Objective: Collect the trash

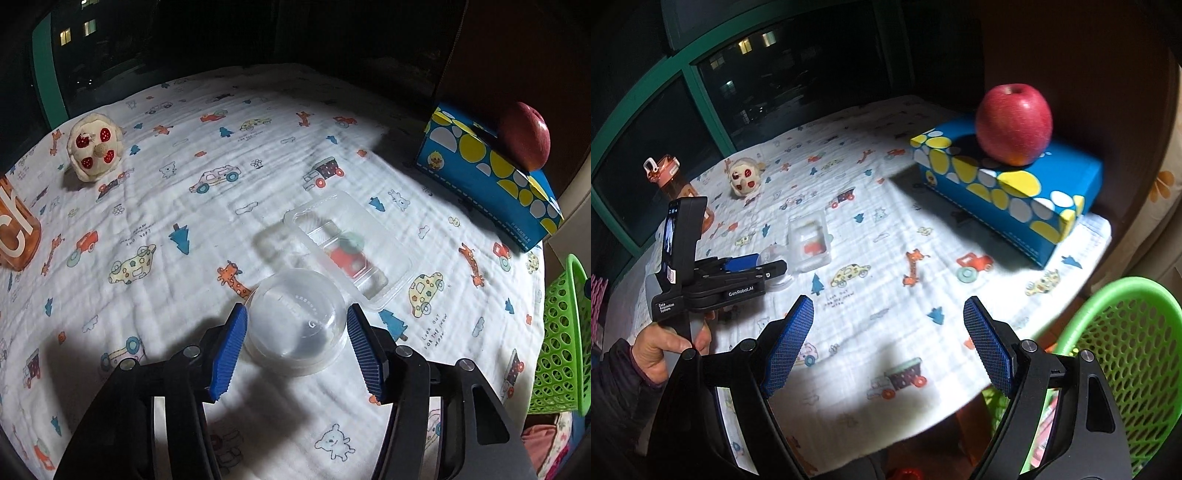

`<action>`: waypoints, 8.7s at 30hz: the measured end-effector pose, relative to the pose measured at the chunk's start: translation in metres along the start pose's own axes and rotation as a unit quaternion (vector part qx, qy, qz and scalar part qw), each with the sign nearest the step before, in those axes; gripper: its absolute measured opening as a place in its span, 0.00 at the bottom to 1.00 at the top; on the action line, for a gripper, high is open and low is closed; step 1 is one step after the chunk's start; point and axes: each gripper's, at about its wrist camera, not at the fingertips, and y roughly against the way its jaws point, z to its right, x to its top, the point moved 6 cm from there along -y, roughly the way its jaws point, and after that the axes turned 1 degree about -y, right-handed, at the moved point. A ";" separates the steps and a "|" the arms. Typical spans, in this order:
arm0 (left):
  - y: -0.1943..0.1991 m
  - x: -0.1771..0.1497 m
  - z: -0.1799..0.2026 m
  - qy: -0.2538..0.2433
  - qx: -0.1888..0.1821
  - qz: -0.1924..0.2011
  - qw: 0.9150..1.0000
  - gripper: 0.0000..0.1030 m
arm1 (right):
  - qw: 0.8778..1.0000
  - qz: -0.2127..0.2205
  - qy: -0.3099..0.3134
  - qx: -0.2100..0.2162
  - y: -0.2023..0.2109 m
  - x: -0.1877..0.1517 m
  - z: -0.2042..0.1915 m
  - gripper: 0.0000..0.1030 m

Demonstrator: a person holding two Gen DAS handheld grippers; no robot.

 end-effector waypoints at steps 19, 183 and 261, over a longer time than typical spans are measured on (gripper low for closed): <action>0.060 -0.014 -0.054 0.019 0.014 0.037 0.999 0.51 | 0.996 -0.041 0.068 0.041 -0.098 0.031 -0.076 0.80; 0.131 -0.027 0.286 -0.165 -0.131 0.079 0.974 0.88 | 0.976 0.088 -0.159 -0.118 0.177 -0.112 0.172 0.78; 0.207 -0.088 -0.023 0.095 0.117 0.124 0.981 0.93 | 0.995 0.099 -0.011 -0.018 0.094 -0.037 -0.035 0.88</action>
